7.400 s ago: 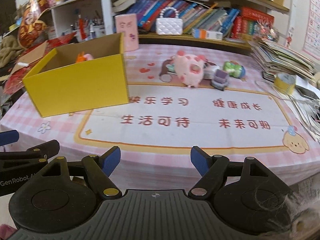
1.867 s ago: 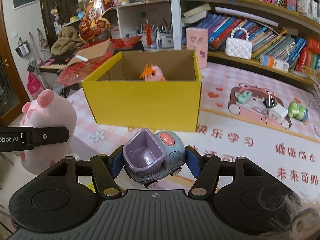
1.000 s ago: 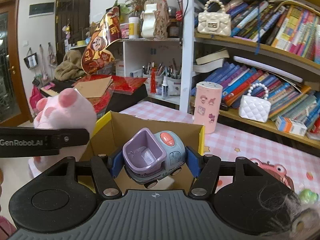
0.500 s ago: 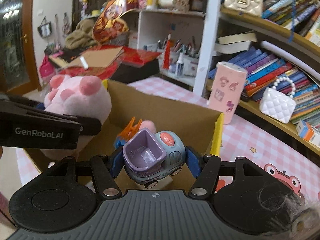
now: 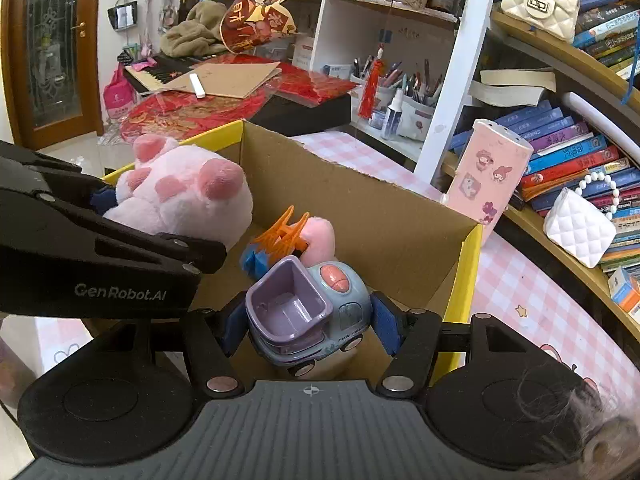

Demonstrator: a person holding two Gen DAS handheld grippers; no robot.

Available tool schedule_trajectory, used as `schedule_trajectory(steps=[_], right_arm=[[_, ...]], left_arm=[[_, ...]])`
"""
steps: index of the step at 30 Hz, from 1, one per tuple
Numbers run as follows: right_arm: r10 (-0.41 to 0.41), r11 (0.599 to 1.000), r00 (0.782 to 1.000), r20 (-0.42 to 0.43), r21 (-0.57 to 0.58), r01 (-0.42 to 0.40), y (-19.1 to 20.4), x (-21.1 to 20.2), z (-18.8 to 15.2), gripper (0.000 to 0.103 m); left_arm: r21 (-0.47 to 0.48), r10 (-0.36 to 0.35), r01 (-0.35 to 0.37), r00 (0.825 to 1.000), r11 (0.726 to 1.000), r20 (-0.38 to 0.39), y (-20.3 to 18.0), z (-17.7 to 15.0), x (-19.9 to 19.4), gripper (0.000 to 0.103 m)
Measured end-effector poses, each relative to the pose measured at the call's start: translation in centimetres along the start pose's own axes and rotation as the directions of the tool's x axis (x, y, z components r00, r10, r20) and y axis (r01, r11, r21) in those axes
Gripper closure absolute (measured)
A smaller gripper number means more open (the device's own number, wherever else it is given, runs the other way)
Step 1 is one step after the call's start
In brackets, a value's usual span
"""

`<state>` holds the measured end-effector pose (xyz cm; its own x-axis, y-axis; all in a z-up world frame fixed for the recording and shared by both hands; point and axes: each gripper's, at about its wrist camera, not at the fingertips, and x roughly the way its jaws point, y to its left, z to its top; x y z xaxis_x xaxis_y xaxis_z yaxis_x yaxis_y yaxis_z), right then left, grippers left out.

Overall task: Organize objects
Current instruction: 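Open left tool to drop pig plush while right tool releases car into box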

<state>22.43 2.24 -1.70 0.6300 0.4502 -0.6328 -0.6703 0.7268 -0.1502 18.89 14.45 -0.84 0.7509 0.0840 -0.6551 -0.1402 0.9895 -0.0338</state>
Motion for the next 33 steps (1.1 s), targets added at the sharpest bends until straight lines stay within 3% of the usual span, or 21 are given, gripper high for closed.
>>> schedule_trajectory(steps=[8,12,16,21,27,33], right_arm=[[-0.029,1.0,1.0,0.006,-0.001,0.029,0.2,0.1,0.1,0.042],[-0.03,0.999,0.999,0.012,0.043,0.03,-0.1,-0.3,0.2,0.042],[-0.054,0.996,0.996,0.069,0.072,0.049,-0.2,-1.7,0.5,0.039],[-0.097,0.991,0.987,0.128,0.103,0.084,0.0,-3.6,1.1,0.038],[-0.143,0.981,0.974,0.176,0.158,0.115,0.7,-6.2,1.1,0.038],[-0.171,0.973,0.969,0.176,0.188,0.138,2.1,-8.5,0.2,0.038]], left_arm=[[-0.005,0.015,-0.015,1.0,1.0,0.017,0.0,-0.4,-0.4,0.041],[-0.015,0.018,-0.017,0.998,1.0,0.061,0.1,-0.1,-1.6,0.036],[-0.014,0.018,-0.017,0.993,1.0,0.116,0.4,0.2,-3.3,0.033],[-0.04,0.025,-0.019,0.983,0.999,0.179,1.3,0.1,-5.8,0.031],[-0.031,0.039,-0.031,0.959,0.999,0.282,2.0,0.0,-9.4,0.025],[-0.048,0.037,-0.024,0.954,0.999,0.297,2.7,-1.2,-11.5,0.024]])
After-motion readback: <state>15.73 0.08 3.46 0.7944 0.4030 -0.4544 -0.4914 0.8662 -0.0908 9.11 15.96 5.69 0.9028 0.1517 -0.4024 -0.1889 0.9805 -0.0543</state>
